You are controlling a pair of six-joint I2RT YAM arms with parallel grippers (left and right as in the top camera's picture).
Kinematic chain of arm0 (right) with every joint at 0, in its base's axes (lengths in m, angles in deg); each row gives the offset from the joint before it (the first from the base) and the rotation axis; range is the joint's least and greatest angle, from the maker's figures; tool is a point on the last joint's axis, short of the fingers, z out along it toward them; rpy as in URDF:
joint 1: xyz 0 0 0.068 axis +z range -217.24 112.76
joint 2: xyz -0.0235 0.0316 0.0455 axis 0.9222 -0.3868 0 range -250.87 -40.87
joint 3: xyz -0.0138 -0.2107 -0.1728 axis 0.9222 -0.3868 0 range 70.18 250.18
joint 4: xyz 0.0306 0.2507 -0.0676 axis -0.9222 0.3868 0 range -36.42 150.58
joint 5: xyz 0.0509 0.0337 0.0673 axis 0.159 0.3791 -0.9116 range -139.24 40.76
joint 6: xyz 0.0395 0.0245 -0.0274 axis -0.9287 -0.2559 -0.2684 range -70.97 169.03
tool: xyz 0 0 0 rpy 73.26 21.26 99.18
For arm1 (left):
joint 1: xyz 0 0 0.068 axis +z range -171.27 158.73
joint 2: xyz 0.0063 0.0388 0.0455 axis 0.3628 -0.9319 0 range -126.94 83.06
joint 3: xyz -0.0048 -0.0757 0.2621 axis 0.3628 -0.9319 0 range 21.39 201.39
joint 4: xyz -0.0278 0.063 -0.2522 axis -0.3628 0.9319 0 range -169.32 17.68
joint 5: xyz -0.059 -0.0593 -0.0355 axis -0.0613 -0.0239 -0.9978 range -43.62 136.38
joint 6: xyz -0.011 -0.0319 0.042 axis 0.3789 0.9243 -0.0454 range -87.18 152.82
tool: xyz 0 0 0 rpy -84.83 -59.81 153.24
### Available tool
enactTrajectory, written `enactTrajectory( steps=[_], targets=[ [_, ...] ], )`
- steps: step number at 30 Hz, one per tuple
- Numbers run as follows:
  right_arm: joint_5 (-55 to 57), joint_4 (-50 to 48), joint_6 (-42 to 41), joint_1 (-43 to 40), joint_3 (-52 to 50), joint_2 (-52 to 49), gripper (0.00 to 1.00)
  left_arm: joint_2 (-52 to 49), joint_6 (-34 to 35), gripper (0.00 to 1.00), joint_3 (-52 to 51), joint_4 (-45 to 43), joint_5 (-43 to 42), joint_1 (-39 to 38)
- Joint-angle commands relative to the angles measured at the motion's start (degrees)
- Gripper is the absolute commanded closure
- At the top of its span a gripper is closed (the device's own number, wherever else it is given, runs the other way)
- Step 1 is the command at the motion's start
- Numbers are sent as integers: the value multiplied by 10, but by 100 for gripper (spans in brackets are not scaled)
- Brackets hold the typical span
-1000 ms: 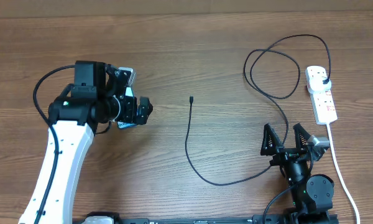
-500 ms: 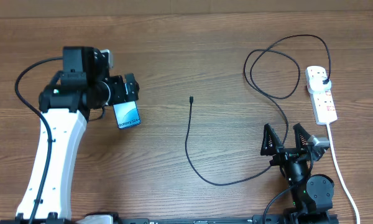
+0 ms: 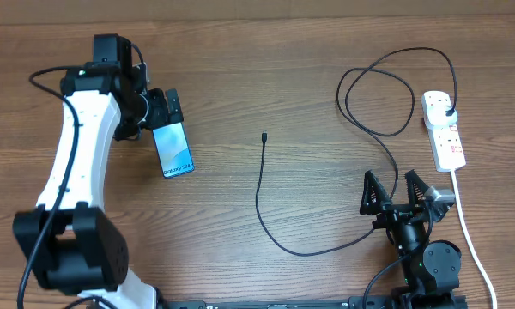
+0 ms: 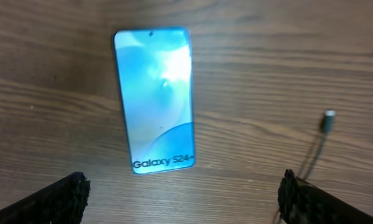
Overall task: Plug charger to phone and switch on socket
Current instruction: 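Lower the left gripper and grasp the phone's bottom edge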
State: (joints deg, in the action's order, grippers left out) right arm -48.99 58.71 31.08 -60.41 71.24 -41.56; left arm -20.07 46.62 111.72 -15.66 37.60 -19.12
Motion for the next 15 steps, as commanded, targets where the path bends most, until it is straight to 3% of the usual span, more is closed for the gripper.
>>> enactTrajectory(
  steps=[1, 15],
  targets=[
    [1, -3, 4, -2, -6, 1, 0, -42, -2, 0, 12, 6, 20, 3],
    [1, -3, 4, -2, -6, 1, 0, -154, -18, 0, 11, -7, 35, 3]
  ],
)
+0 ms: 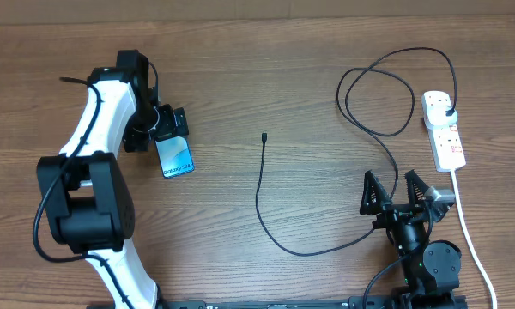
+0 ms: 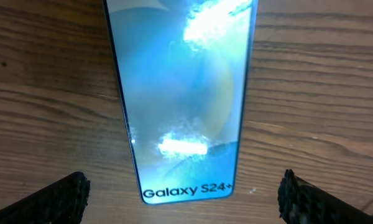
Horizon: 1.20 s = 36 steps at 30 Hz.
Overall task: Plug charger to phone and switch on socket
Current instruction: 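Lower the left gripper and grasp the phone's bottom edge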
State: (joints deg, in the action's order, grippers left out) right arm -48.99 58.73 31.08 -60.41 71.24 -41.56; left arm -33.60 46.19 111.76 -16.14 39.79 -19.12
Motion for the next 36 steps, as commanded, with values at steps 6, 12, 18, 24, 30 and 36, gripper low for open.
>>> enactTrajectory(
  steps=[6, 12, 18, 24, 30, 36],
  targets=[
    [1, -4, 4, -2, -6, 1, 0, -44, -16, 0, 8, -6, 26, 3],
    [1, -4, 4, -2, -6, 1, 0, -63, -16, 0, 7, -15, 26, 3],
    [1, -4, 4, -2, -6, 1, 0, -63, -16, 0, 7, -19, 26, 3],
    [1, -4, 4, -2, -6, 1, 0, -64, -15, 1, 7, -21, 28, 3],
    [1, -4, 4, -2, -6, 1, 0, -64, 16, 0, 7, -21, 27, 3],
    [1, -4, 4, -2, -6, 1, 0, -64, 33, 1, 6, -22, 26, 3]
  ],
)
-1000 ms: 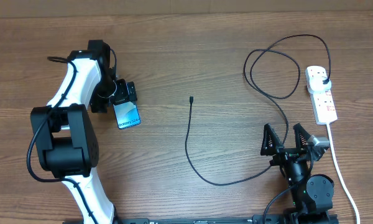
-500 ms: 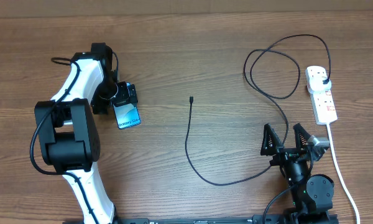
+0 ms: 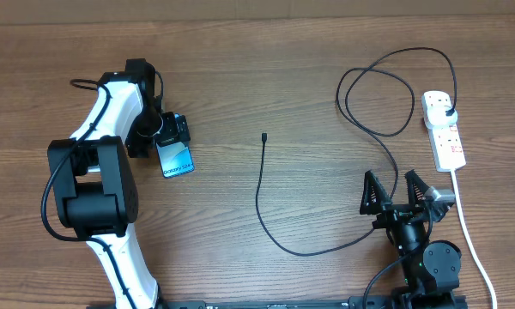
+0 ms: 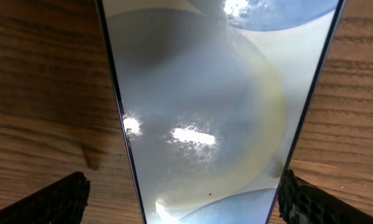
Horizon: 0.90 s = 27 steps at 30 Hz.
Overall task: Plug charger to phone and switch on socket
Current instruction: 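Lower the left gripper and grasp the phone's bottom edge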
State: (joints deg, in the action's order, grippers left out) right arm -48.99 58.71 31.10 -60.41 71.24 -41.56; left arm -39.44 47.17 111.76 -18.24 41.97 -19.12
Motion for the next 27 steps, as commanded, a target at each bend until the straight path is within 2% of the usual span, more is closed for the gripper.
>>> enactTrajectory(
  steps=[1, 27],
  targets=[
    [1, -3, 4, -2, -6, 1, 0, -5, 27, 0, 5, -2, 3, 3],
    [1, -3, 4, -2, -6, 1, 0, -38, 66, 0, 4, -16, 4, -25]
  ],
)
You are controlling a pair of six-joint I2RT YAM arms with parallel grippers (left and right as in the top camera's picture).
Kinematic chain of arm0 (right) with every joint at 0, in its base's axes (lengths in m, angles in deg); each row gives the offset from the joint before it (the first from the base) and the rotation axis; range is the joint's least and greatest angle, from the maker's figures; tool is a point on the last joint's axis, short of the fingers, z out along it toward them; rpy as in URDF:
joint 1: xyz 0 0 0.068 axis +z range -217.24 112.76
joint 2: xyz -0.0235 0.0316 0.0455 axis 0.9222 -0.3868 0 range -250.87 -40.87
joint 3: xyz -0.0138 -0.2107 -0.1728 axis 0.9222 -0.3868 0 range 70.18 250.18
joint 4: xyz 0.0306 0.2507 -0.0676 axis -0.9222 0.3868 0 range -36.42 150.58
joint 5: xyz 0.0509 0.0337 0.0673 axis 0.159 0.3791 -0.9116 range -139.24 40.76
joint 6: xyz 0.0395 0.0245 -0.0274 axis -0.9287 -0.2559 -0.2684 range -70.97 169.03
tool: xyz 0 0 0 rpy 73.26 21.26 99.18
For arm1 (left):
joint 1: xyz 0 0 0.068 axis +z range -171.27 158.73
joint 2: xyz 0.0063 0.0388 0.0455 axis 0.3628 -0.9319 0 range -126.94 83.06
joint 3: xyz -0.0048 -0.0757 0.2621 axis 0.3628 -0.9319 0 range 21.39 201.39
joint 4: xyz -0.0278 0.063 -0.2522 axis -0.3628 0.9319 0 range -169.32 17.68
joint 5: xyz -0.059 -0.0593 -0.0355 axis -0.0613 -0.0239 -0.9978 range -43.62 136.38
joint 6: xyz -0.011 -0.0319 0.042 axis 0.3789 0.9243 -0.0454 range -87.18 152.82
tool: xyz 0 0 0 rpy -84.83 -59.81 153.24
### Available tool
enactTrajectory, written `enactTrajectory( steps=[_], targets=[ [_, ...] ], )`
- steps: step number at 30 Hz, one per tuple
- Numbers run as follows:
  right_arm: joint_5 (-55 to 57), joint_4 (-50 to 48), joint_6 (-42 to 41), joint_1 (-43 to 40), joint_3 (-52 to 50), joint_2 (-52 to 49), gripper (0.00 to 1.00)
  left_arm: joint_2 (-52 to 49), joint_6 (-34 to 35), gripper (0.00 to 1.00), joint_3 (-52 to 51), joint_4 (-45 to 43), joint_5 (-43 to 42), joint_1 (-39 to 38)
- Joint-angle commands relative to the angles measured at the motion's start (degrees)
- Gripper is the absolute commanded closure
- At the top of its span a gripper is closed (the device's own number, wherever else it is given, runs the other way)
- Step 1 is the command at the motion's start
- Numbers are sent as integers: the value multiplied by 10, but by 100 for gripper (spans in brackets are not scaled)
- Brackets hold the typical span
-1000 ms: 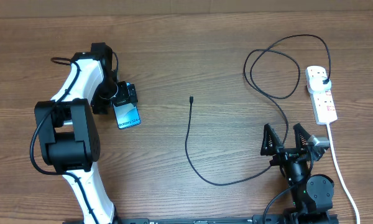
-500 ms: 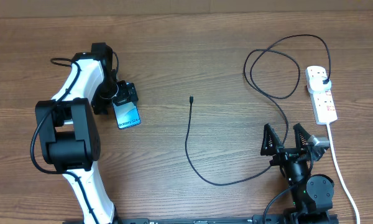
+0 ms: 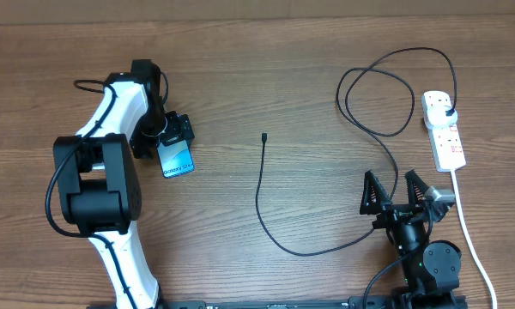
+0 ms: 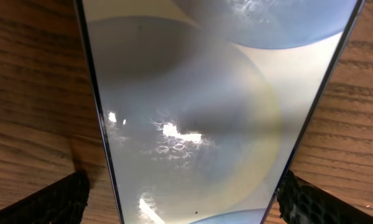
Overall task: Plug charger to phone and switch on socket
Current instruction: 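Lower the left gripper and grasp the phone's bottom edge, then lift the phone with the left gripper and hold it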
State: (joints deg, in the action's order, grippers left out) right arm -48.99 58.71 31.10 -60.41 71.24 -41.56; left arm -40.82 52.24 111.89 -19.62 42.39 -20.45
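Observation:
The phone (image 3: 178, 160) lies face up on the wooden table at the left, its screen lit, and it fills the left wrist view (image 4: 193, 106). My left gripper (image 4: 181, 200) is low over its upper end and open, one finger on each side of it (image 3: 170, 136). The black charger cable (image 3: 258, 196) lies at mid table, its free plug tip (image 3: 264, 136) pointing away from me. It loops to the white power strip (image 3: 446, 142) at the far right. My right gripper (image 3: 393, 190) rests open at the near right.
A white lead (image 3: 470, 236) runs from the power strip to the table's near edge. The cable's loops (image 3: 386, 90) lie left of the strip. Bare wood (image 3: 326, 172) separates the phone from the cable tip.
My left gripper has come a little lower over the phone, so the screen looks larger between the fingers. Its jaws stay open. The phone, cable and right arm have not moved.
My left gripper was open above the phone, with the whole phone and the cable tip in its view. At each later moment it was lower and closer, the phone between its fingers, until the screen filled its view. The phone lies where it did.

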Motion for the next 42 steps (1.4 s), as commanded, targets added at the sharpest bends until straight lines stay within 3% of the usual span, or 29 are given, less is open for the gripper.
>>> enactTrajectory(
  steps=[1, 14, 24, 34, 42],
  targets=[
    [1, -3, 4, -2, -6, 1, 0, -24, 16, 0, 2, -2, 0, -14],
    [1, -3, 4, -2, -6, 1, 0, -24, 79, 4, -58, -47, -1, -61],
    [1, -3, 4, -2, -6, 1, 0, -24, 79, 9, -59, -41, -7, -114],
    [1, -3, 4, -2, -6, 1, 0, -24, 90, 23, -59, -44, -7, -160],
    [1, -3, 4, -2, -6, 1, 0, -24, 108, 9, -59, -80, -4, -147]
  ],
)
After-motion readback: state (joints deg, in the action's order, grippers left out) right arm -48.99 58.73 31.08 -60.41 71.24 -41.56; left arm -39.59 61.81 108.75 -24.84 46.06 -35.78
